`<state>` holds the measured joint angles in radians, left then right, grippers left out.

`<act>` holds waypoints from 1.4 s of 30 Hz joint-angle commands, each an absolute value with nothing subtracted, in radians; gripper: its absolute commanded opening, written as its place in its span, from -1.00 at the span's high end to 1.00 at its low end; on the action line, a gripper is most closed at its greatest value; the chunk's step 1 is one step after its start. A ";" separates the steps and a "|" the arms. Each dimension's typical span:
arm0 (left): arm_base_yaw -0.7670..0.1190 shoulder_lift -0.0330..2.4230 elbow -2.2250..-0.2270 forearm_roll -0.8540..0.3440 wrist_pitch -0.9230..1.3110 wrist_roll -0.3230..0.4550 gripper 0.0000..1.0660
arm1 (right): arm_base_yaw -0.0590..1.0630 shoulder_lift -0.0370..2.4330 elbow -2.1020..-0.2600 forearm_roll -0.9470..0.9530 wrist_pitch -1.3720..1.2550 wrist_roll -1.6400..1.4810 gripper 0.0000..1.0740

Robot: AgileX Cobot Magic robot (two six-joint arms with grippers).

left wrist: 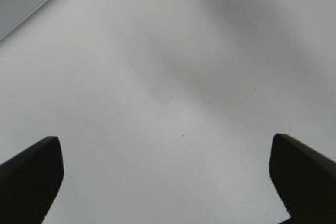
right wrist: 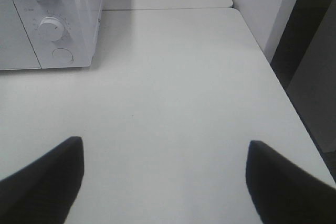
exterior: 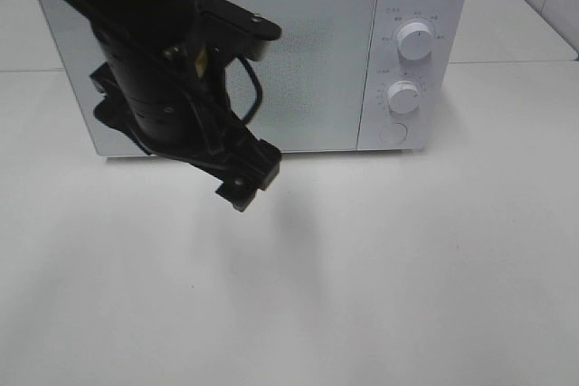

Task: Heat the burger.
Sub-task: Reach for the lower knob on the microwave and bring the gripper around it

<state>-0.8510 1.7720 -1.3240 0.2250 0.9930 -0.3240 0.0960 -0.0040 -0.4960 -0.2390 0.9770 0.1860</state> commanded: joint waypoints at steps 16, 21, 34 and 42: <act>-0.384 1.474 -1.195 0.000 1.167 -0.197 -0.89 | 0.090 -0.039 -0.493 -0.238 0.970 0.196 -0.42; -0.295 1.371 -1.171 0.007 1.187 -0.181 -0.89 | 0.090 -0.039 -0.493 -0.238 0.970 0.196 -0.42; -0.105 1.054 -0.921 0.020 1.247 -0.152 -0.89 | 0.090 -0.039 -0.493 -0.238 0.970 0.196 -0.42; -0.102 0.834 -0.778 0.042 1.265 -0.152 -0.89 | 0.090 -0.039 -0.493 -0.238 0.970 0.196 -0.42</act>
<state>-0.1060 0.9030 -0.8230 0.0250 1.2140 -0.1540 0.0960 -0.0040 -0.4960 -0.2390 0.9770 0.1860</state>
